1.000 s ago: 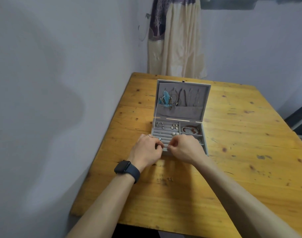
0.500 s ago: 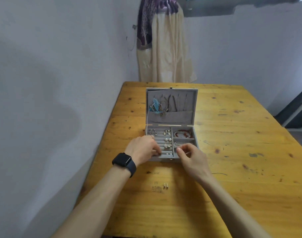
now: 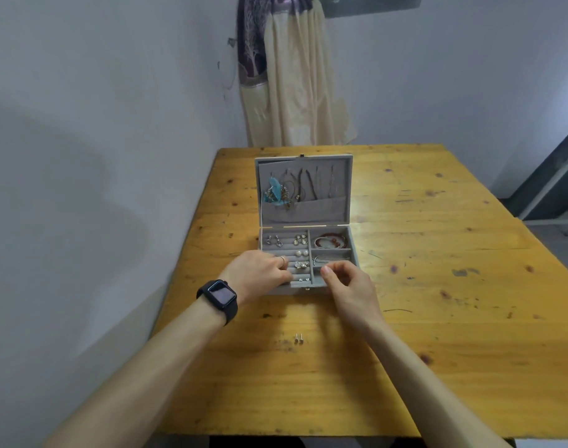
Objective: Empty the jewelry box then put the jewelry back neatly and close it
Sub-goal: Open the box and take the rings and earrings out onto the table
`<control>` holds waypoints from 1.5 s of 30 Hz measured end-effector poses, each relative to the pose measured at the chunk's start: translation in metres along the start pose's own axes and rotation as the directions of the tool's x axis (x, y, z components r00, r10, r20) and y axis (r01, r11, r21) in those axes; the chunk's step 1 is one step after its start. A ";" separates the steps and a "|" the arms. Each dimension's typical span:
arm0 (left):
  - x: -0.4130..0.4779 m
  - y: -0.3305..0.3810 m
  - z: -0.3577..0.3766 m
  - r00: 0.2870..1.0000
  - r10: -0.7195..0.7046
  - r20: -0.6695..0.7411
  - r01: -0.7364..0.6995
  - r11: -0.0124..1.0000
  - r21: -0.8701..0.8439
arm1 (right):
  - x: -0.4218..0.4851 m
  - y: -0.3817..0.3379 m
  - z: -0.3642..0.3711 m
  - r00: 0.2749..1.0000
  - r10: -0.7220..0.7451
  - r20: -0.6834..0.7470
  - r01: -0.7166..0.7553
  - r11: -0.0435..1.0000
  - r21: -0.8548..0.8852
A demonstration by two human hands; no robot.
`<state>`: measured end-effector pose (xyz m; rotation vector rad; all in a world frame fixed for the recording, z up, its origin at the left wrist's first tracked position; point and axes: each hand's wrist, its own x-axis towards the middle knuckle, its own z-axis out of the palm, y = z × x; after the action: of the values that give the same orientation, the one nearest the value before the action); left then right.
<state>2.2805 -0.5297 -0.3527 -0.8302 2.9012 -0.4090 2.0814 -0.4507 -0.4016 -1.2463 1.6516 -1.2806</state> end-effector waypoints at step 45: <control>-0.038 0.131 -0.010 0.857 -0.513 0.053 0.439 0.671 -0.597 | -0.094 0.036 -0.048 0.951 -0.270 0.149 0.307 0.869 -0.389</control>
<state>2.2442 -0.4002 -0.3792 -1.7306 2.8927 0.4952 2.0558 -0.3453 -0.4265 -1.8365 1.7714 -1.0526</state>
